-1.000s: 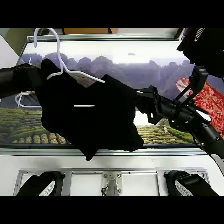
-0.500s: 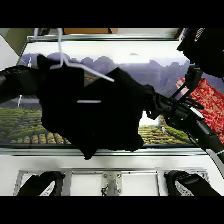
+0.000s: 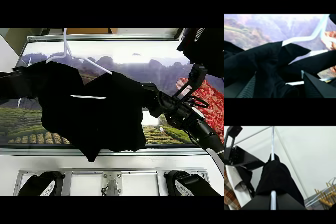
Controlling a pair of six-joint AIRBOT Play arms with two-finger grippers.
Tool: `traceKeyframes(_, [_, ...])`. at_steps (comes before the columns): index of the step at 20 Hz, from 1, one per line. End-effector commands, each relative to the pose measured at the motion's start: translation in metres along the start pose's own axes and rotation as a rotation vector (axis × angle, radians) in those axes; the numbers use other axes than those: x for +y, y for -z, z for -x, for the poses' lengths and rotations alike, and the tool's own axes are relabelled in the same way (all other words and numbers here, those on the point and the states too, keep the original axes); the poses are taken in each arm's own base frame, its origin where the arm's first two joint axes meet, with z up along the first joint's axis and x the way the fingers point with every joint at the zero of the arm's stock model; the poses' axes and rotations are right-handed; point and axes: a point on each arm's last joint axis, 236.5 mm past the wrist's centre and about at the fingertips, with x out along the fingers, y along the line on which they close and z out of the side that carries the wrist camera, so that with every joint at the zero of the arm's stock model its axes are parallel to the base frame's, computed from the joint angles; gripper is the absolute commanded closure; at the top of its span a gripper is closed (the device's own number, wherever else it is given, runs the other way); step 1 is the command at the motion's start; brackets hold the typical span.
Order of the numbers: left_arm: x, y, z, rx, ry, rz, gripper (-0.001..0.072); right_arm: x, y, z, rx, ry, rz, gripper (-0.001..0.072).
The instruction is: Fold the clothes and pants, and hang the long-sleeved shirts on hangers.
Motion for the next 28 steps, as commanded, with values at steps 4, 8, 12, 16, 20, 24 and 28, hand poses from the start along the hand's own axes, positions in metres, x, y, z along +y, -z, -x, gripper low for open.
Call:
traceKeyframes(4, [0.034, -0.002, 0.038, -0.064, -0.127, 0.050, 0.0117, -0.017, -0.017, 0.013, 0.011, 0.113, 0.085, 0.0702])
traceKeyframes(8, [0.039, -0.003, 0.041, -0.069, -0.144, 0.049, 0.0117, -0.019, -0.032, 0.029, 0.027, 0.184, 0.148, 0.0702])
traceKeyframes(12, [0.036, 0.001, 0.023, -0.021, -0.119, 0.043, 0.0117, -0.024, -0.083, 0.056, -0.064, 0.312, 0.239, 0.0702])
traceKeyframes(16, [0.018, 0.010, -0.005, 0.061, -0.051, 0.009, 0.0638, -0.027, -0.143, 0.090, -0.081, 0.502, 0.410, 0.0702])
traceKeyframes(20, [-0.001, 0.020, -0.034, 0.131, 0.011, -0.024, 0.0689, -0.016, -0.213, 0.131, -0.124, 0.695, 0.583, 0.0702])
traceKeyframes(24, [-0.009, 0.022, -0.056, 0.158, 0.039, -0.042, 0.0688, 0.006, -0.286, 0.192, -0.215, 0.952, 0.770, 0.0702])
traceKeyframes(28, [-0.005, 0.022, -0.071, 0.172, 0.032, -0.059, 0.0689, 0.043, -0.351, 0.259, -0.392, 1.225, 0.929, 0.0702])
